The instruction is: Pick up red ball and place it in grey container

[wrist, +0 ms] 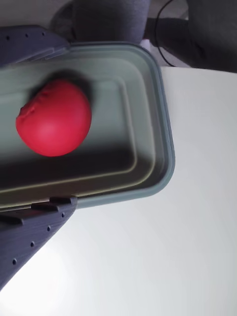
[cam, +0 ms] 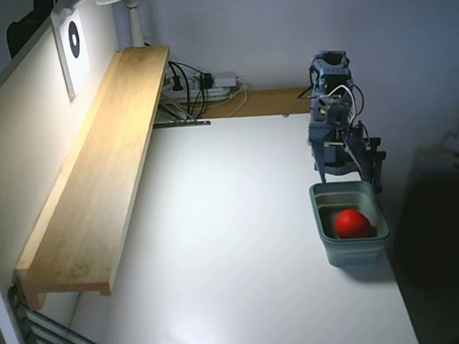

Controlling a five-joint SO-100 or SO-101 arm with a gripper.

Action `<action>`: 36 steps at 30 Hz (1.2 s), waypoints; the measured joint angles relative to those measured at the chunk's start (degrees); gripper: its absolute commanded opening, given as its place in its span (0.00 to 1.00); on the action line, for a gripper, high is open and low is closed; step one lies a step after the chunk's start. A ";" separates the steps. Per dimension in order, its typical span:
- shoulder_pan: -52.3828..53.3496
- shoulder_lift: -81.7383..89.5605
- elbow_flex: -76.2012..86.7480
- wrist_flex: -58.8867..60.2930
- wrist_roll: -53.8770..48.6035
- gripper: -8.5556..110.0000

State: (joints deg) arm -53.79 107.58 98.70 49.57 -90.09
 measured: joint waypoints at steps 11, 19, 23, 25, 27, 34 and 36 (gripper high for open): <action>11.43 0.26 -2.64 7.38 0.00 0.30; 22.24 0.88 -5.27 13.54 0.00 0.26; 28.83 0.97 -7.29 17.23 0.00 0.24; 31.38 2.20 -7.73 19.34 0.00 0.23; 34.72 2.99 -8.70 20.65 0.00 0.21; 45.44 4.48 -11.43 27.25 0.00 0.17; 48.52 5.10 -12.13 28.65 -0.09 0.16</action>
State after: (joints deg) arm -5.27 112.68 86.57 78.22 -90.18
